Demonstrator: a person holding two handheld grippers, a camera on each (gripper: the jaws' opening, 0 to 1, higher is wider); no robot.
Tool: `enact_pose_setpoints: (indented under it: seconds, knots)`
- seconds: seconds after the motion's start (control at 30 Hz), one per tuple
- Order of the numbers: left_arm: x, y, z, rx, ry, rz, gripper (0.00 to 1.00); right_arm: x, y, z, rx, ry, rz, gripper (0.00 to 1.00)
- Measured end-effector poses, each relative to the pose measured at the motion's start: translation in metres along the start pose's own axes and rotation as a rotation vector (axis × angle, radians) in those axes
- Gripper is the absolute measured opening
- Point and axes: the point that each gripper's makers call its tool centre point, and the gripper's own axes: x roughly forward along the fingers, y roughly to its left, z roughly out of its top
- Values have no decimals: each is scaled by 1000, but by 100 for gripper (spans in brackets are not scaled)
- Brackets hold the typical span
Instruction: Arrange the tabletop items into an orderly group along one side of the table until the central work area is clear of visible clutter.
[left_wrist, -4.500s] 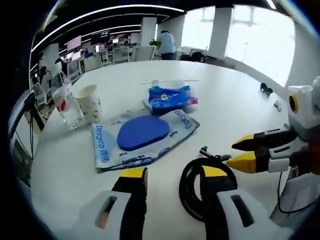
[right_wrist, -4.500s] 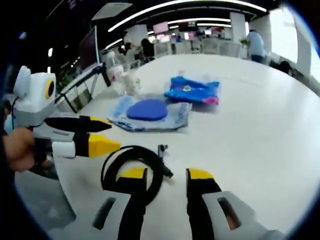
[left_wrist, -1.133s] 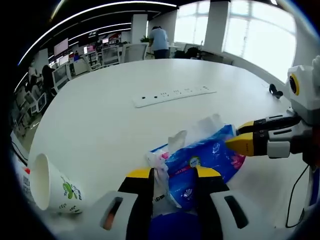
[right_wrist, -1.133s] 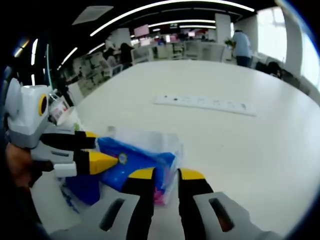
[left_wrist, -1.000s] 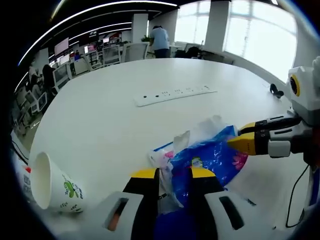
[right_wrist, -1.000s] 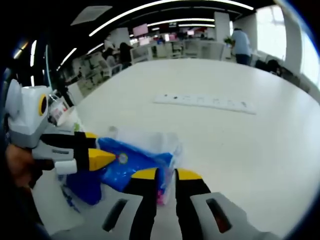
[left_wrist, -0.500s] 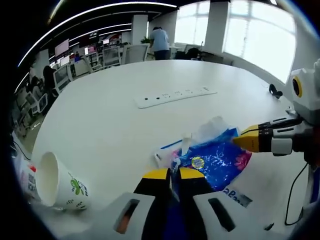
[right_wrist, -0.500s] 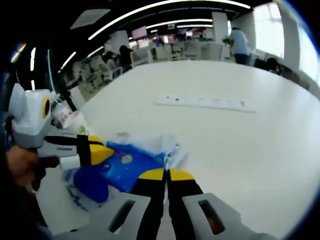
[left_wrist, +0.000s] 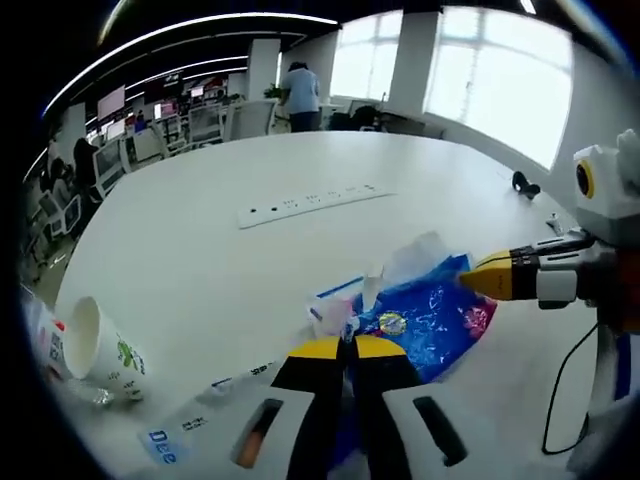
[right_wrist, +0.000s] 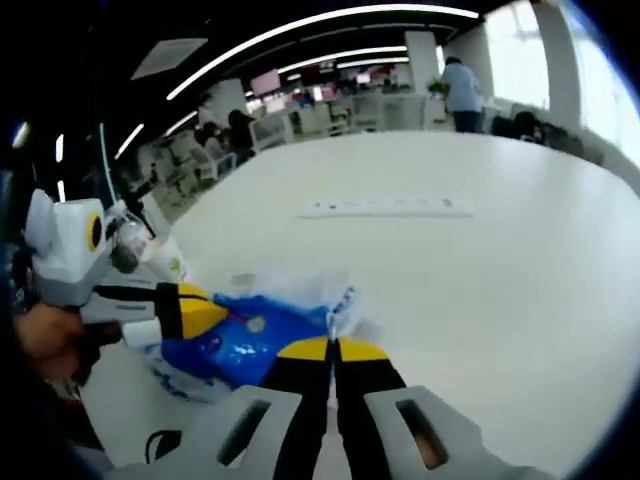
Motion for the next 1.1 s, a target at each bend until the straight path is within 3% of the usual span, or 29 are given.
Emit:
enact_pose_setpoints:
  seconds: [0.37, 0.73, 0.9, 1.1]
  knots:
    - [-14, -67, -3, 110, -5, -93, 1, -68, -23, -19, -8, -50, -52, 0]
    - [-17, -153, -36, 176, 50, -230, 1, -132, -68, -80, 154, -36, -149, 0]
    - [-16, -172, -51, 227, 90, -261, 1, -143, -75, -99, 179, -22, -167, 0]
    - [-16, -175, -67, 287, 125, -256, 1, -141, -73, -116, 207, -6, -173, 0]
